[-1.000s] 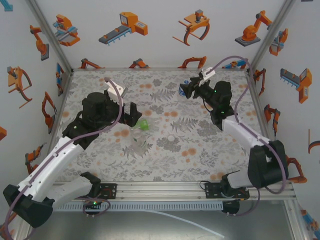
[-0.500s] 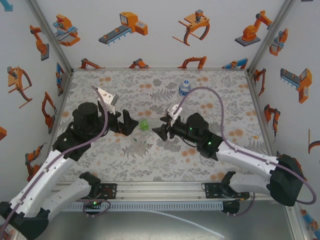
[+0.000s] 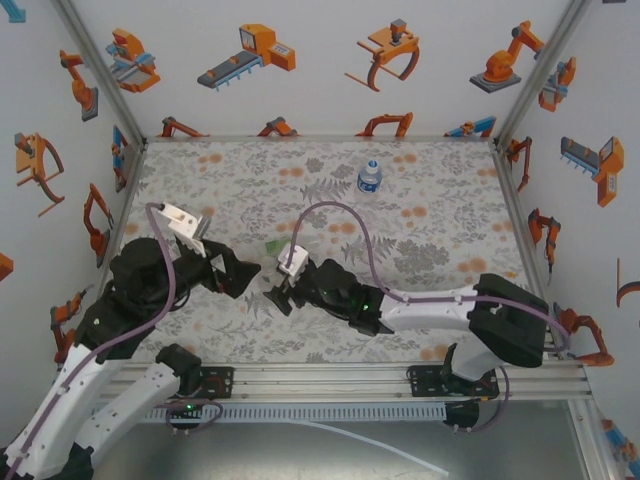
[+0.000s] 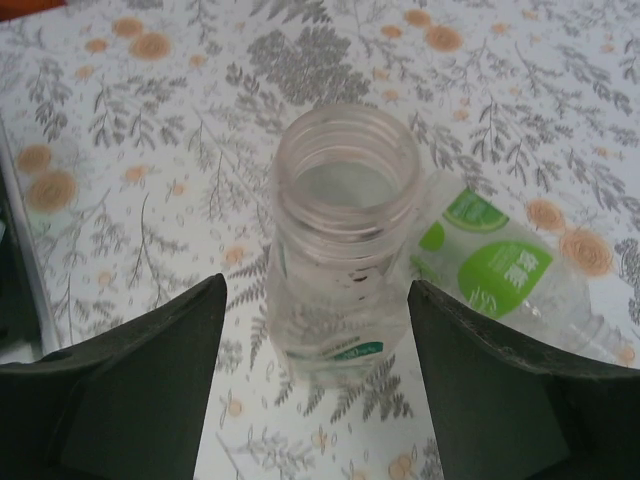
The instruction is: Screw on the bottle caps
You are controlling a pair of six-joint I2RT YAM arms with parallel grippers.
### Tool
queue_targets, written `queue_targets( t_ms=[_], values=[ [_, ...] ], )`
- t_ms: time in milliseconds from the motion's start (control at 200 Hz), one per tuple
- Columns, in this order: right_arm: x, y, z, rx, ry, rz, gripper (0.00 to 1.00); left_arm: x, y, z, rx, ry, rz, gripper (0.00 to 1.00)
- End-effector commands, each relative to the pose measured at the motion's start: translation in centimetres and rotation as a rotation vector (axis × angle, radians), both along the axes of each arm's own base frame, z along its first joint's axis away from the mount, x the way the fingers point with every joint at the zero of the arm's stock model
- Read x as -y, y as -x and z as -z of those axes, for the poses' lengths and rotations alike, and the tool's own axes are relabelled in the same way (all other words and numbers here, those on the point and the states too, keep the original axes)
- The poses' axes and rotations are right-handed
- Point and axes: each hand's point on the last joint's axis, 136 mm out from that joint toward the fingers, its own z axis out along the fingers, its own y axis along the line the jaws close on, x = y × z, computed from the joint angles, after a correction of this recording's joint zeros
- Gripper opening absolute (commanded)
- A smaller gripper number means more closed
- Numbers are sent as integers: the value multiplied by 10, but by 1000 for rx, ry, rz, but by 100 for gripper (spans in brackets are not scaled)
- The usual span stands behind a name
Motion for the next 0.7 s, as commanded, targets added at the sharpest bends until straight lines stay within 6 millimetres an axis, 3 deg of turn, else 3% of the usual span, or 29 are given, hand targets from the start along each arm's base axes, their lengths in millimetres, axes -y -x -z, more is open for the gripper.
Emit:
queue_targets(
  t_ms=[0,220,691],
  values=[
    [-16,-13,-33,31,-127,55,67,-7,8,10,-17,-37,1,97],
    [-33,-22,-15,17,-113,70,66,-20,17,14,-8,-83,-18,97],
    [-48,-28,6,1,-79,66,65,-20,15,20,-22,-66,-37,97]
  ],
)
